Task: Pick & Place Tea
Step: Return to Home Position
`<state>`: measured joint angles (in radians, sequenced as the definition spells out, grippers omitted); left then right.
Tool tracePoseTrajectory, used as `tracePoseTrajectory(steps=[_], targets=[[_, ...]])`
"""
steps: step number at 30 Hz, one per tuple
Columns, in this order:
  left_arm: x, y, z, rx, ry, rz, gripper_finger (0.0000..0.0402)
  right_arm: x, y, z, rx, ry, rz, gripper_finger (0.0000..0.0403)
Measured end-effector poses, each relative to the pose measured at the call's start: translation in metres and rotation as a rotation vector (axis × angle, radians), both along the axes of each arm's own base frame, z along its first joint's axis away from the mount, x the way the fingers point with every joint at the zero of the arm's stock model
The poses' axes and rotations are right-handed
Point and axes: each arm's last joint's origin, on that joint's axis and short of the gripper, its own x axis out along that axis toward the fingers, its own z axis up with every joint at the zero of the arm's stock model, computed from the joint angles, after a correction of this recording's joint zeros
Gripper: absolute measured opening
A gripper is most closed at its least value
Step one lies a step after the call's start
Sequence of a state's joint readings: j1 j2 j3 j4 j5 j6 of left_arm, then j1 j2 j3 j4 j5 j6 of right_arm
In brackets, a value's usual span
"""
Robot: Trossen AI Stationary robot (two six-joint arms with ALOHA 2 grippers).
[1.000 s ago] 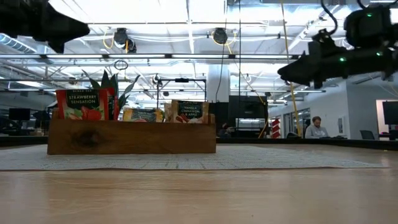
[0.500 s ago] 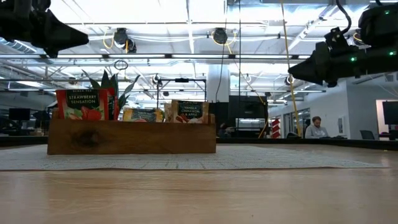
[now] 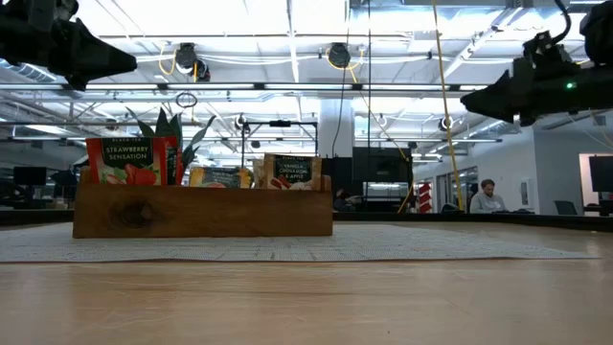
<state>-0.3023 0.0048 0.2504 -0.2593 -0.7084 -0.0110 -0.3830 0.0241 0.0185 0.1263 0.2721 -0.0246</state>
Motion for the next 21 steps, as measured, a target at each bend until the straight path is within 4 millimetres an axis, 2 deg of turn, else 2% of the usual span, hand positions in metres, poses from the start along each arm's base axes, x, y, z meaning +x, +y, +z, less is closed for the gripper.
tracePoseTrajectory(steps=[6,21], targets=[[-0.0004,0.0011,0.0,-0.024,-0.011,0.045,0.0062,0.0033,0.0083,0.0005,-0.039,0.01,0.257,0.018],[-0.0004,0.0011,0.0001,-0.024,-0.011,0.044,0.0062,0.0041,0.0086,-0.0017,0.042,-0.008,0.278,0.018]])
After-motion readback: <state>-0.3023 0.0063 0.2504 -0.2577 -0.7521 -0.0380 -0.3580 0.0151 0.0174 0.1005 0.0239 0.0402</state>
